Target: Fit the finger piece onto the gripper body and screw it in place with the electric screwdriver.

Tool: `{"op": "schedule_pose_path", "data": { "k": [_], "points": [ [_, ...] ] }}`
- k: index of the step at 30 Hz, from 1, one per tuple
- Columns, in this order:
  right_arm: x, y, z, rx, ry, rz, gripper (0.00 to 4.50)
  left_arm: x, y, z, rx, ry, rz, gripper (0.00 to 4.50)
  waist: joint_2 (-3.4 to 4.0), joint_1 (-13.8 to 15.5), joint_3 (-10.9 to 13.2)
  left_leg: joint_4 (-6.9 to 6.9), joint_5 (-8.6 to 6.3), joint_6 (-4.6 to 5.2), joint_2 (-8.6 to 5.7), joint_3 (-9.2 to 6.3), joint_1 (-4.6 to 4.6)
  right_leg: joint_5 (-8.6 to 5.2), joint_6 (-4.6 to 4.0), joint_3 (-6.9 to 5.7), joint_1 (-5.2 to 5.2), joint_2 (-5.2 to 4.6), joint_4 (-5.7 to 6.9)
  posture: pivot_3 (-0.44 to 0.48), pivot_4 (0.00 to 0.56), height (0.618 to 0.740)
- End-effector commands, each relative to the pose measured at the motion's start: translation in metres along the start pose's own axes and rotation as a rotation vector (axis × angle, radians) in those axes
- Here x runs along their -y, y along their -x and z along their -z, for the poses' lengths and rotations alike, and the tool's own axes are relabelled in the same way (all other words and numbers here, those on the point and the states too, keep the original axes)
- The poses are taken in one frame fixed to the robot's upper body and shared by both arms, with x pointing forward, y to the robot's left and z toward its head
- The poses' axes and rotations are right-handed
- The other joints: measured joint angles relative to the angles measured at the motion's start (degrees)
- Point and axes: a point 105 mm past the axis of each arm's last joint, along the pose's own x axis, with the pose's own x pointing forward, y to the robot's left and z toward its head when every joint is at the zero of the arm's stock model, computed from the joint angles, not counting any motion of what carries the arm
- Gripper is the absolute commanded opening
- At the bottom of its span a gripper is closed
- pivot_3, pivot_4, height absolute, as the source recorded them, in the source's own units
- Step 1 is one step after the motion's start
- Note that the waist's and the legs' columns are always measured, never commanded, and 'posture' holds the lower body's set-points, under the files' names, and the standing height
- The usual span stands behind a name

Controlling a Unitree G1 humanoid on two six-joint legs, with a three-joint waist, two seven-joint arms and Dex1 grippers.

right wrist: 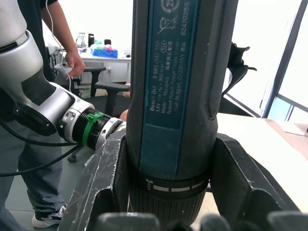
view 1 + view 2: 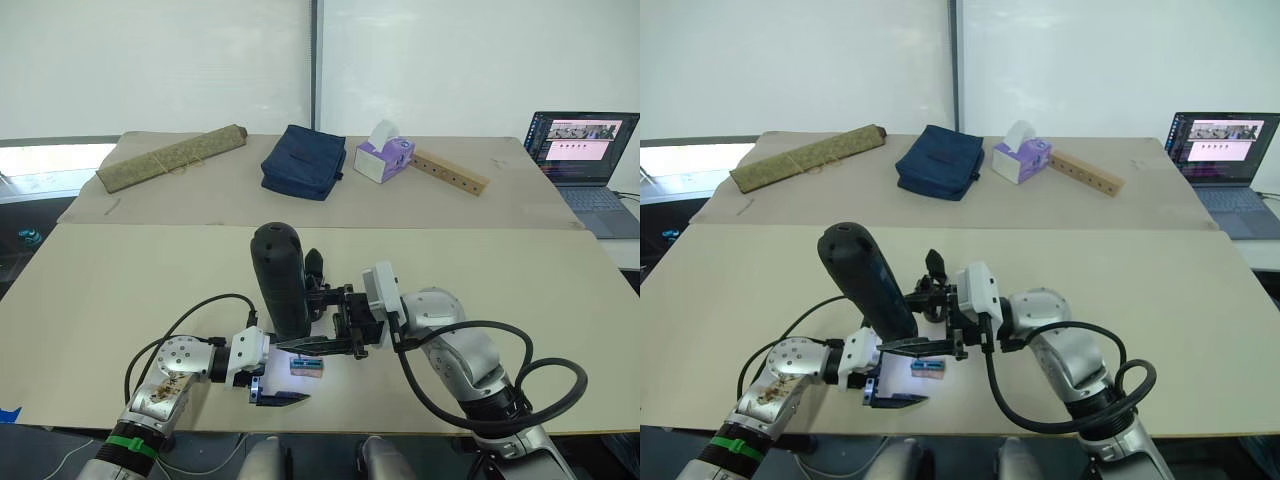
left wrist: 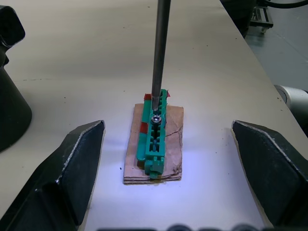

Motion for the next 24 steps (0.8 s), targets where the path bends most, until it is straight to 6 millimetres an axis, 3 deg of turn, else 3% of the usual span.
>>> {"op": "schedule_pose_path", "data": {
  "k": [1, 24],
  "points": [
    [-0.0008, -0.0013, -0.0125, 0.037, 0.063, -0.011, 1.93, 0.0075, -0.0054, 0.0170, -0.047, 0.073, 0.021, 4.48, 0.00, 0.01, 0.00, 0.00, 0.00, 0.00, 0.00, 0.01, 0.00, 0.00, 0.00, 0.00, 0.00, 0.00, 0.00, 0.000, 0.150, 0.740],
    [-0.0009, 0.0004, -0.0054, 0.016, 0.048, -0.013, 1.93, 0.0051, -0.0071, 0.0155, -0.050, 0.074, 0.024, 4.48, 0.01, 0.06, -0.01, 0.00, 0.00, 0.00, 0.00, 0.13, 0.01, 0.00, 0.00, 0.00, 0.02, 0.00, 0.00, 0.000, 0.150, 0.740]
  ]
}}
